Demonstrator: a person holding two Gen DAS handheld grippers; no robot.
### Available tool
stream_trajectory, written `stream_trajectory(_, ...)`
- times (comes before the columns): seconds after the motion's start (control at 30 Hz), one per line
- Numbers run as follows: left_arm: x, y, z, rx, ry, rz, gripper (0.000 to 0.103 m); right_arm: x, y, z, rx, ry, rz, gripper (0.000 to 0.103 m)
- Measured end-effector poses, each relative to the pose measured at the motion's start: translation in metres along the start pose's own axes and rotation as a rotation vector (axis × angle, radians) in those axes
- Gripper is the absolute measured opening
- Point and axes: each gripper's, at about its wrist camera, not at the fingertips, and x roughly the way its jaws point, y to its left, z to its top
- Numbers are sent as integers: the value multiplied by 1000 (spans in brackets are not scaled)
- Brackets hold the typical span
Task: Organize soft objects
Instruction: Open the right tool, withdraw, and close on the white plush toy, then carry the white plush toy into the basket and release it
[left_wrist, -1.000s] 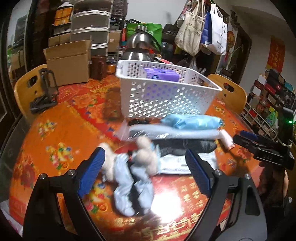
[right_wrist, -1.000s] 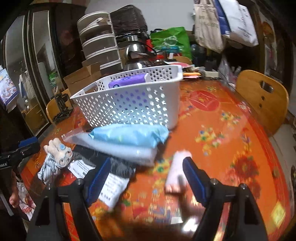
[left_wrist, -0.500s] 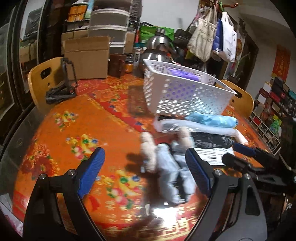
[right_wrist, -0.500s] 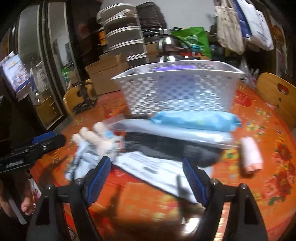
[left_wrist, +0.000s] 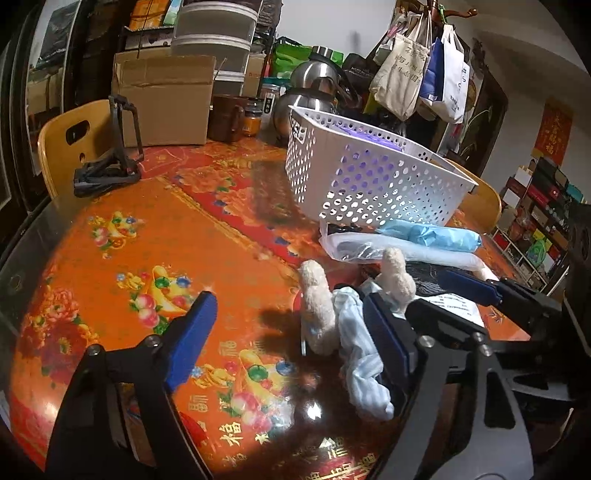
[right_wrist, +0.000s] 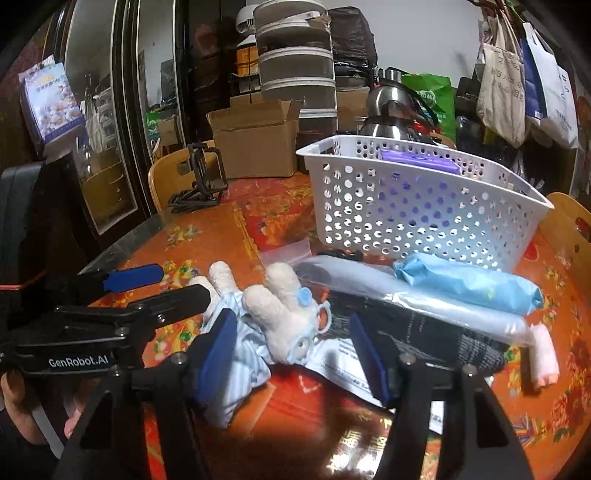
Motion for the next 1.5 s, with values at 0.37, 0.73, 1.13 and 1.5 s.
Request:
stream_trajectory(0.37, 19, 1, -2, 4, 44, -49, 35, 18, 7, -2, -59, 25, 18, 21)
stream_trajectory(0.73, 16, -10, -3, 9, 19, -129, 13, 4, -3, -3, -48, -2, 53, 13)
stream_trajectory(1.13, -17, -27, 9, -10, -53, -162, 13, -32, -24, 6, -14, -78, 71, 12)
stream_trajectory(1.5, -24, -66, 32, -50, -94, -206, 13, -58, -70, 23, 49, -136, 61, 11)
